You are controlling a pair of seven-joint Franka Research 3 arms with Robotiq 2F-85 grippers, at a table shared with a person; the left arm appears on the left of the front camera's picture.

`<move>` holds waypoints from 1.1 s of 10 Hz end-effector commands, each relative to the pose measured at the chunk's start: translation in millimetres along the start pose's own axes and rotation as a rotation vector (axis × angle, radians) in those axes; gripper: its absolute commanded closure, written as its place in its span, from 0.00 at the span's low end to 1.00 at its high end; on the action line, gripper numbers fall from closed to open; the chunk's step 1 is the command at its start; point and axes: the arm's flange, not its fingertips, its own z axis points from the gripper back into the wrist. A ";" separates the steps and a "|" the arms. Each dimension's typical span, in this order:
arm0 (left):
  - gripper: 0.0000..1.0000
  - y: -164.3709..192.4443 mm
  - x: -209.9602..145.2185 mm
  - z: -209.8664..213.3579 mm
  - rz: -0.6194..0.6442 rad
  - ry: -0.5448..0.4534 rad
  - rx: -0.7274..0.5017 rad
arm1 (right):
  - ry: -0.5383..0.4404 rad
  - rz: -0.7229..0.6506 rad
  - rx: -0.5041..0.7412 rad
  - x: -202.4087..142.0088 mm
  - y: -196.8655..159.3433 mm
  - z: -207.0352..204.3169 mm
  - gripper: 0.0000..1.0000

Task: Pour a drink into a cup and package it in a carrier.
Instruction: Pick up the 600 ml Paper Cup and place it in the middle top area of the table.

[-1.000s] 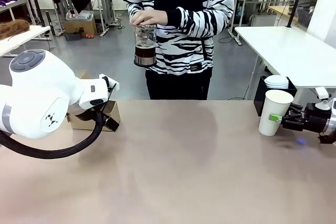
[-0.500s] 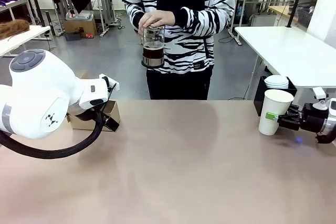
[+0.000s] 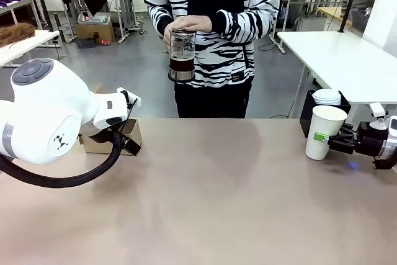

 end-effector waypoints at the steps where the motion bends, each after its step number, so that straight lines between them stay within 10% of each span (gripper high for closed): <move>1: 0.00 -0.1 0.0 0.3 0.000 -0.001 -0.001 | -0.011 0.034 -0.028 35.2 31.9 -6.0 0.20; 6: 0.00 -0.1 0.0 0.3 0.000 -0.001 -0.001 | 0.030 -0.009 -0.035 113.5 62.3 -106.7 0.20; 11: 0.00 -0.1 0.0 0.3 0.000 -0.001 -0.001 | 0.034 -0.050 -0.064 88.3 10.7 -249.1 0.20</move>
